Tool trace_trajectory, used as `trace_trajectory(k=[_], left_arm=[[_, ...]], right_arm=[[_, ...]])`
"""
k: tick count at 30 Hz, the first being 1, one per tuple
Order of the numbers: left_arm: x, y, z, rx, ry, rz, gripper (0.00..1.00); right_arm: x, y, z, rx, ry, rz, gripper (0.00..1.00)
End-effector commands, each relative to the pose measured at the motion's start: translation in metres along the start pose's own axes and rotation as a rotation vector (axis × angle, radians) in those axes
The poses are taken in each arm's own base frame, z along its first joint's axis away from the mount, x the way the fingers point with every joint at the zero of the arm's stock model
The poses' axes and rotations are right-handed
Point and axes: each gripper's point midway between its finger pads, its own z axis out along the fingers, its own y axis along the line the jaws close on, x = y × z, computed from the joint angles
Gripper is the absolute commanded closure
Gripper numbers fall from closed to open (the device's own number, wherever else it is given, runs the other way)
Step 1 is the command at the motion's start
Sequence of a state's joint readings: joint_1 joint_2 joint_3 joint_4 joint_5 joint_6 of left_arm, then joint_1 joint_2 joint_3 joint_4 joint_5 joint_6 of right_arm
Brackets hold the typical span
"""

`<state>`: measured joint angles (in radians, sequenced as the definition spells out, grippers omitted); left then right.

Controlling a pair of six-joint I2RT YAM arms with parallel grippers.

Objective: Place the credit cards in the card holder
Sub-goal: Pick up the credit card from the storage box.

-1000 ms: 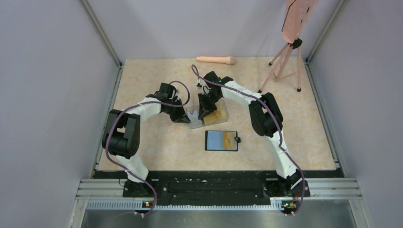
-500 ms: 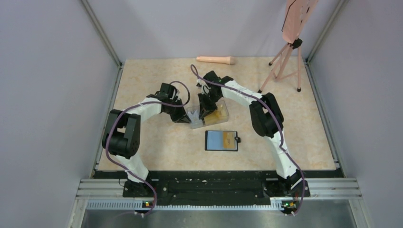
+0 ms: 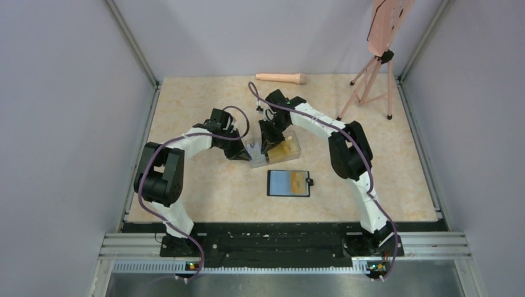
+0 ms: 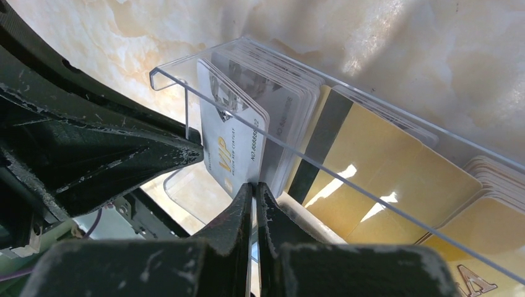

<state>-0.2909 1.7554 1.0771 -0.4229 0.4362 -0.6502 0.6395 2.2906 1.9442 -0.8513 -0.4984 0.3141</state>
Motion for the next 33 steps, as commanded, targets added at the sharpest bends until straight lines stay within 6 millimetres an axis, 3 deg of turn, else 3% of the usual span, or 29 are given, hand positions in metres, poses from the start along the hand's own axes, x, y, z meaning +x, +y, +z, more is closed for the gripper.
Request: trace_trajectory(k=[1, 8, 14, 21, 26, 33], left_arm=[[0.013, -0.003, 0.016, 0.022, 0.047, 0.012, 0.95], [0.015, -0.001, 0.018, 0.018, 0.060, 0.016, 0.95], [0.016, -0.001, 0.018, 0.018, 0.064, 0.023, 0.95], [0.017, 0.000, 0.020, 0.020, 0.075, 0.022, 0.95], [0.018, 0.001, 0.021, 0.019, 0.078, 0.019, 0.95], [0.018, 0.001, 0.021, 0.018, 0.081, 0.021, 0.95]], right_arm=[[-0.009, 0.028, -0.026, -0.022, -0.061, -0.070, 1.00], [-0.007, 0.007, -0.017, 0.060, -0.049, -0.072, 0.90], [-0.004, -0.004, -0.010, 0.109, -0.029, -0.082, 0.87], [0.000, -0.002, -0.005, 0.088, -0.012, -0.087, 0.87], [0.000, -0.008, 0.001, 0.108, -0.007, -0.073, 0.63], [0.006, -0.006, 0.012, 0.063, 0.028, -0.059, 0.62]])
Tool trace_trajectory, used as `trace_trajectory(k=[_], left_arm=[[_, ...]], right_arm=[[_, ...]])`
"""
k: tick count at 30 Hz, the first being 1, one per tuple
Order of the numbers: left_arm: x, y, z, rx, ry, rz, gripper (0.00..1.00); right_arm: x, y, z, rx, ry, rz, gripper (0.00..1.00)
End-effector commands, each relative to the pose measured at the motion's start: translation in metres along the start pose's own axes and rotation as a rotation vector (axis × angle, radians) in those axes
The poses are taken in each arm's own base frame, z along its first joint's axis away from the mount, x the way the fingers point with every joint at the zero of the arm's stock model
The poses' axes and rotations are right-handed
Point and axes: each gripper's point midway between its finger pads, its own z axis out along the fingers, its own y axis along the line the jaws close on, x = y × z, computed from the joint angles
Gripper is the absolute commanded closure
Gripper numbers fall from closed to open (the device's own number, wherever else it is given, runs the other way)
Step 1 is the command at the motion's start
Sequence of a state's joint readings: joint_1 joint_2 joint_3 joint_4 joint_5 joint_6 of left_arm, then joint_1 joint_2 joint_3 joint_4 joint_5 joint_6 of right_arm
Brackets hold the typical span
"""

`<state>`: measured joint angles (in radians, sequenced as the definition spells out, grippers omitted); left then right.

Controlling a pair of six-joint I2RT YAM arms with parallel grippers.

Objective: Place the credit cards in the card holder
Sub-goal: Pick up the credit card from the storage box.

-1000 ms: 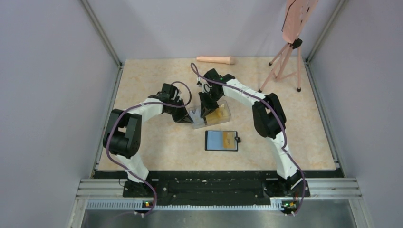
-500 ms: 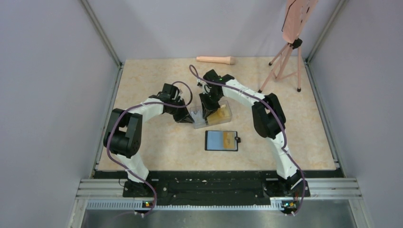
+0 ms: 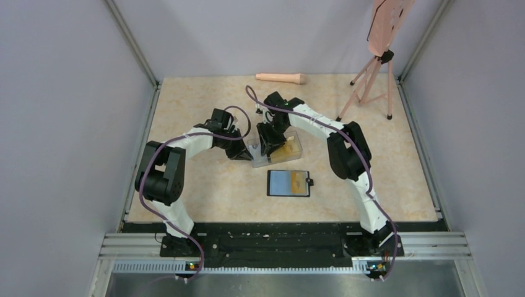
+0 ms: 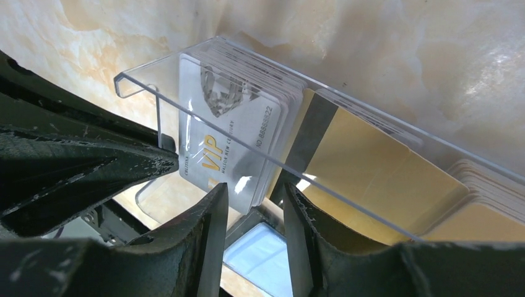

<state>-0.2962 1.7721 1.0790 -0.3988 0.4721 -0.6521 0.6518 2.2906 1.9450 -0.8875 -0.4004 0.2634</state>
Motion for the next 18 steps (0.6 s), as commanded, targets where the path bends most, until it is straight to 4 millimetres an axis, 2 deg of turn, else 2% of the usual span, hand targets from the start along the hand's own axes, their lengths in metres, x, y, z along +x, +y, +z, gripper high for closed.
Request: trace_trajectory(k=[1, 3, 7, 8, 18], left_arm=[[0.016, 0.007, 0.017, -0.016, 0.063, 0.012, 0.95], [0.016, 0.007, 0.017, -0.016, 0.065, 0.013, 0.95], [0.017, 0.008, 0.017, -0.019, 0.067, 0.013, 0.95], [0.017, 0.008, 0.017, -0.018, 0.067, 0.014, 0.95], [0.019, 0.009, 0.019, -0.023, 0.075, 0.015, 0.95]], right_arm=[[0.000, 0.012, 0.011, -0.051, 0.022, -0.015, 0.64], [0.002, 0.016, 0.013, -0.078, 0.034, -0.010, 0.68], [0.000, 0.021, 0.010, -0.098, 0.025, -0.004, 0.97], [-0.001, 0.022, 0.008, -0.097, 0.019, -0.006, 1.00], [-0.007, 0.022, -0.013, -0.037, -0.030, -0.024, 1.00]])
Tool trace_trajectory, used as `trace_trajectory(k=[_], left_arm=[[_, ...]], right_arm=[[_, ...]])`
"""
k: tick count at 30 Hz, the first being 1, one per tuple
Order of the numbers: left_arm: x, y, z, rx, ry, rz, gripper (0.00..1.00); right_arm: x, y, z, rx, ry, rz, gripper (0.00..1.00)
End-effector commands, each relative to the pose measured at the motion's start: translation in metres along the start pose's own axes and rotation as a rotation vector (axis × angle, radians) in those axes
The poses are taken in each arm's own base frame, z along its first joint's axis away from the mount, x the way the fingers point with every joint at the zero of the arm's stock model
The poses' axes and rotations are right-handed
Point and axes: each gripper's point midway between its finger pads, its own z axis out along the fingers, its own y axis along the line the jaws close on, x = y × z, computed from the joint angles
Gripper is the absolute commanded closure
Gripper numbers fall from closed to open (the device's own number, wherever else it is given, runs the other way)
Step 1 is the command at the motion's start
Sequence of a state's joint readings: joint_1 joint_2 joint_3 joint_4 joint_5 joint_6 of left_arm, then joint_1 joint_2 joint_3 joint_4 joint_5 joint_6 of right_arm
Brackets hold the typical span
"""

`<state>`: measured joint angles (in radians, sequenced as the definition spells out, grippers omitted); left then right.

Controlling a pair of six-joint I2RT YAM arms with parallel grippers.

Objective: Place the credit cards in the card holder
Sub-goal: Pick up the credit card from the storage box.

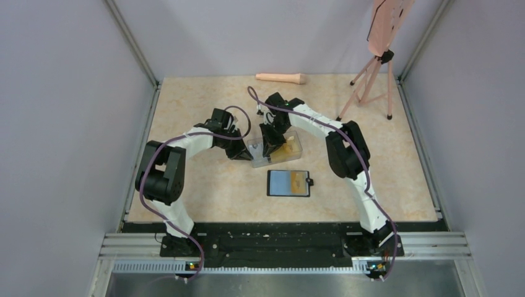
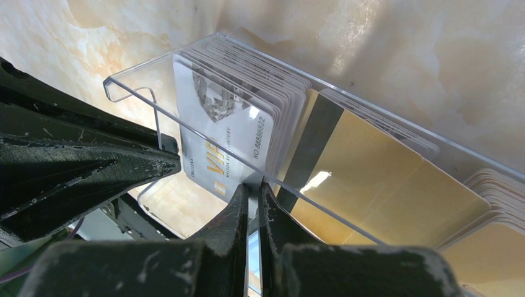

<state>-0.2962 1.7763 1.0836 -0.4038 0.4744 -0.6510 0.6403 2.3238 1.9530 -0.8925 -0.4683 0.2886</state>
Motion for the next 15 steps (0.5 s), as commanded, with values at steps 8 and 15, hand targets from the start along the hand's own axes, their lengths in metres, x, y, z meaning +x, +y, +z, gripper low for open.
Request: trace_trajectory(k=[8, 15], left_arm=[[0.019, 0.008, 0.020, -0.023, 0.075, 0.020, 0.96], [0.019, 0.009, 0.021, -0.026, 0.078, 0.020, 0.96]], right_arm=[[-0.011, 0.011, -0.027, 0.087, -0.084, -0.087, 0.98], [-0.016, 0.016, -0.033, 0.082, -0.103, -0.102, 1.00]])
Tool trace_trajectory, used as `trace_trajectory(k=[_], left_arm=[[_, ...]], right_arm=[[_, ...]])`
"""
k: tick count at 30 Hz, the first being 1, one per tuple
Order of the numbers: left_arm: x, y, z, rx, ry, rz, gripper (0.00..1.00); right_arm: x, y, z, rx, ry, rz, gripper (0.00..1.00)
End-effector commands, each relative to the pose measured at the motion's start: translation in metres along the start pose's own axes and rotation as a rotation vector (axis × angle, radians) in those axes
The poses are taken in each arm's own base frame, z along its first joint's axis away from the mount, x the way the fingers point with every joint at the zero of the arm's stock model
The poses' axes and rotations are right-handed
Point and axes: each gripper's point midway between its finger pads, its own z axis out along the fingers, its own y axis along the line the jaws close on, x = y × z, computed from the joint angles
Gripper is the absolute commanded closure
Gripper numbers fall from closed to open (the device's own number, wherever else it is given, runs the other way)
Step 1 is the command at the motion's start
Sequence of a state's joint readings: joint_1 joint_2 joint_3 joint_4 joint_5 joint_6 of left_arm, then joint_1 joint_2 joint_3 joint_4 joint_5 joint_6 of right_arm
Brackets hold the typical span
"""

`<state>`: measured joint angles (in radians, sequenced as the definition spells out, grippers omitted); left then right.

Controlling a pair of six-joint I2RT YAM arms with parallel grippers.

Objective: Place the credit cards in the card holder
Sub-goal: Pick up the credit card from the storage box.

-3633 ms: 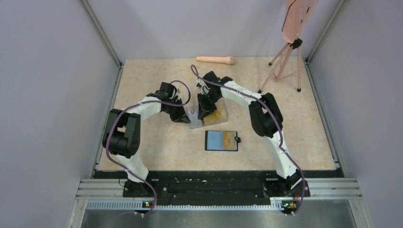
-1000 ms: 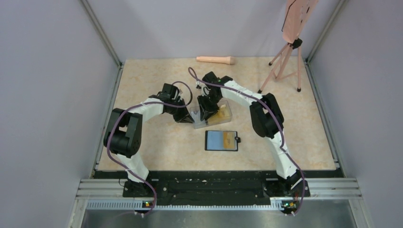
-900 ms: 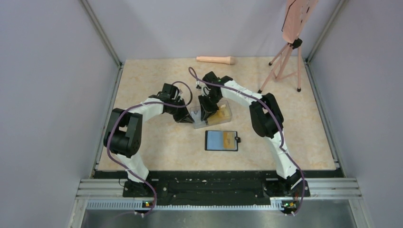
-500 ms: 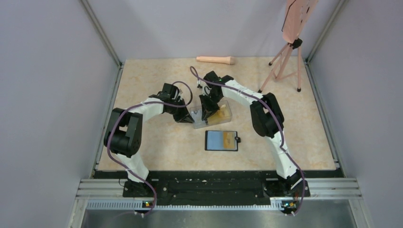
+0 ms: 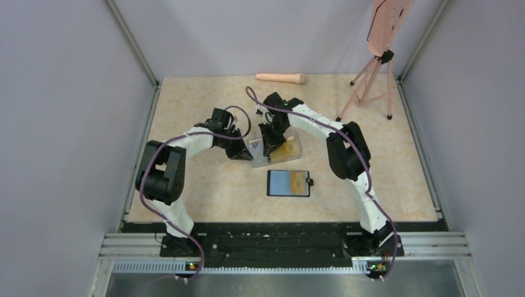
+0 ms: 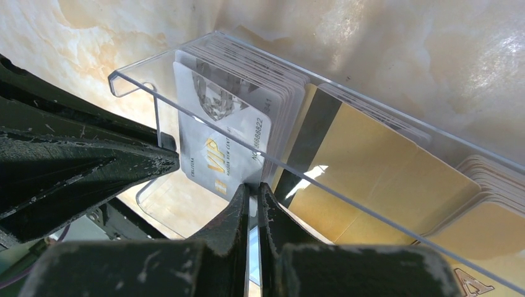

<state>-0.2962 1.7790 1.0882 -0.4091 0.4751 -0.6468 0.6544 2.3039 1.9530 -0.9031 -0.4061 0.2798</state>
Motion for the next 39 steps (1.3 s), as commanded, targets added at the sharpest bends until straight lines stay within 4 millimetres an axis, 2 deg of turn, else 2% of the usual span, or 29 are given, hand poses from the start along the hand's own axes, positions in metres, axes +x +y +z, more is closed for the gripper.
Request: trace_trajectory(k=[1, 12, 17, 20, 24, 30, 31, 33, 39], left_arm=[[0.019, 0.008, 0.021, -0.025, 0.075, 0.019, 0.96], [0.019, 0.009, 0.021, -0.032, 0.079, 0.024, 0.96], [0.020, 0.009, 0.022, -0.034, 0.080, 0.022, 0.96], [0.020, 0.009, 0.022, -0.034, 0.081, 0.024, 0.96], [0.021, 0.009, 0.022, -0.034, 0.083, 0.026, 0.96], [0.021, 0.011, 0.022, -0.042, 0.083, 0.028, 0.96], [0.021, 0.011, 0.022, -0.041, 0.083, 0.029, 0.96], [0.021, 0.011, 0.022, -0.042, 0.084, 0.029, 0.96], [0.020, 0.011, 0.022, -0.046, 0.078, 0.028, 1.00]], right_arm=[[-0.017, 0.016, -0.030, 0.024, -0.090, -0.076, 1.00], [-0.023, 0.045, -0.044, -0.099, -0.115, -0.101, 1.00], [-0.022, 0.058, -0.044, -0.177, -0.113, -0.097, 1.00], [-0.019, 0.060, -0.039, -0.206, -0.096, -0.084, 1.00], [-0.018, 0.061, -0.033, -0.247, -0.091, -0.061, 0.92], [-0.023, 0.064, -0.028, -0.313, -0.088, -0.024, 0.89], [-0.022, 0.064, -0.026, -0.316, -0.083, -0.019, 0.89], [-0.022, 0.062, -0.023, -0.319, -0.073, -0.010, 1.00], [-0.025, 0.055, -0.030, -0.251, -0.102, -0.020, 1.00]])
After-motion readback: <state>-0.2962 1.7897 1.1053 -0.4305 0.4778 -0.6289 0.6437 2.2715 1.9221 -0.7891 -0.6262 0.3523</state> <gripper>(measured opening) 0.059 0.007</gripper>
